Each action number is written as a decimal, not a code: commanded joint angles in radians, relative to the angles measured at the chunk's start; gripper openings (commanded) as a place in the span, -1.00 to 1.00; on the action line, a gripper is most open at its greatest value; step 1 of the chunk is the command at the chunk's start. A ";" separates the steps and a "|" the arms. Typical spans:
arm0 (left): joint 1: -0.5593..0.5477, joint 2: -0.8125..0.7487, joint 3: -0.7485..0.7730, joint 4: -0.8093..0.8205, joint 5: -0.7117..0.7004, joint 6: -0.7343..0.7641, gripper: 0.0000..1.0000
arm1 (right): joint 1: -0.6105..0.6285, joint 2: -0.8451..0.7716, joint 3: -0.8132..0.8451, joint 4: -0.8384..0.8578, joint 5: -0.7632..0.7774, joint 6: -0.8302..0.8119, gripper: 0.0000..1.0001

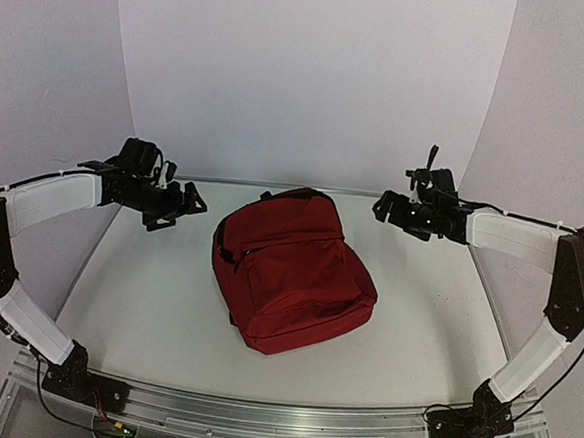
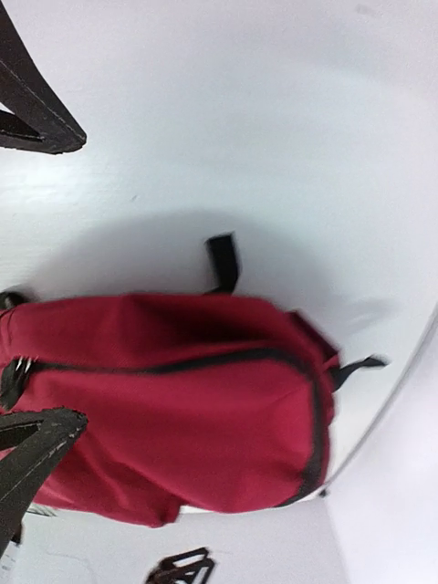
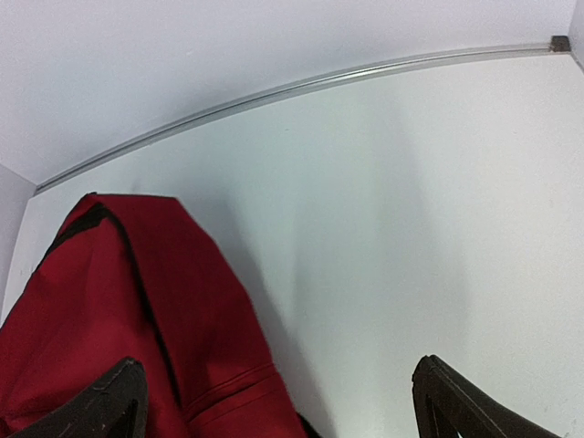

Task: Pack the student bag
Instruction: Reset both arms

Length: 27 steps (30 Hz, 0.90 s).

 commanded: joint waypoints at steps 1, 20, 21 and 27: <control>0.212 -0.058 -0.082 0.135 -0.008 0.031 0.95 | -0.138 -0.112 -0.019 -0.030 -0.006 -0.059 0.97; 0.363 -0.381 -0.669 0.866 -0.611 0.269 0.99 | -0.267 -0.664 -0.689 0.775 0.200 -0.327 0.97; 0.363 -0.380 -0.690 0.884 -0.625 0.279 0.99 | -0.268 -0.672 -0.732 0.818 0.212 -0.334 0.96; 0.363 -0.398 -0.764 0.933 -0.618 0.298 0.99 | -0.268 -0.674 -0.865 0.886 0.232 -0.321 0.97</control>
